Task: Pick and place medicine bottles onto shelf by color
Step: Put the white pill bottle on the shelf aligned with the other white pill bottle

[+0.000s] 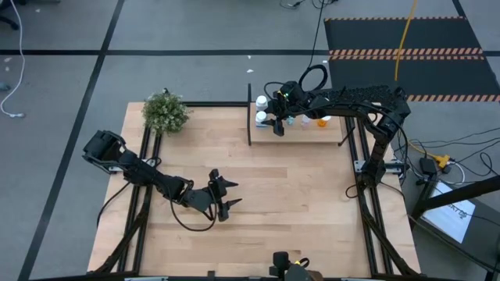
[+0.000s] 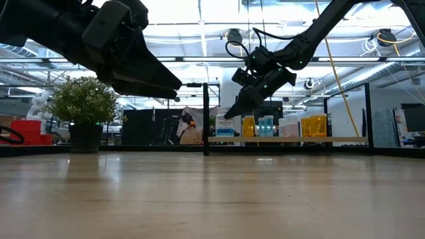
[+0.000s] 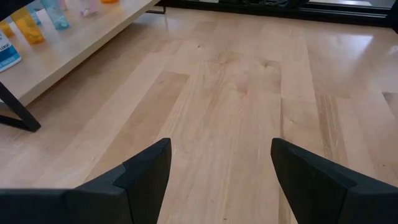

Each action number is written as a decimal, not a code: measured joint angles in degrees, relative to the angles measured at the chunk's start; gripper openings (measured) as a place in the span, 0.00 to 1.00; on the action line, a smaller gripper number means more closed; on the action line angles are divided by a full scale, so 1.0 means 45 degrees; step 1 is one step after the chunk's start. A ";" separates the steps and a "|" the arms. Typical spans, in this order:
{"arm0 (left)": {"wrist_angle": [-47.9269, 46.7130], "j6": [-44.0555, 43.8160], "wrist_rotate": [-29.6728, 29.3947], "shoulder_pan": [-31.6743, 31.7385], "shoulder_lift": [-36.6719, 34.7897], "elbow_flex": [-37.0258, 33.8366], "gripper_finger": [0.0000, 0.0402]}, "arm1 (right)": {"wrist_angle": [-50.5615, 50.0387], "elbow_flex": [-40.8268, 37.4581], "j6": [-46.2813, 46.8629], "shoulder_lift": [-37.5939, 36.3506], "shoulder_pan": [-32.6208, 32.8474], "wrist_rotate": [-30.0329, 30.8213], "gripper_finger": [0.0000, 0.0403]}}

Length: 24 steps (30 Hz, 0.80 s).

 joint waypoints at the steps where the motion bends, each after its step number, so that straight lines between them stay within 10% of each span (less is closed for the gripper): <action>1: 0.0000 0.0000 -0.0003 0.0000 0.0000 0.0000 0.68 | 0.0000 0.0000 0.0000 0.0000 0.0000 -0.0002 0.50; 24: 0.0081 0.0063 0.0065 0.0000 0.0000 0.0000 0.68 | -0.0717 0.0015 0.0035 -0.0643 0.0000 0.0250 0.50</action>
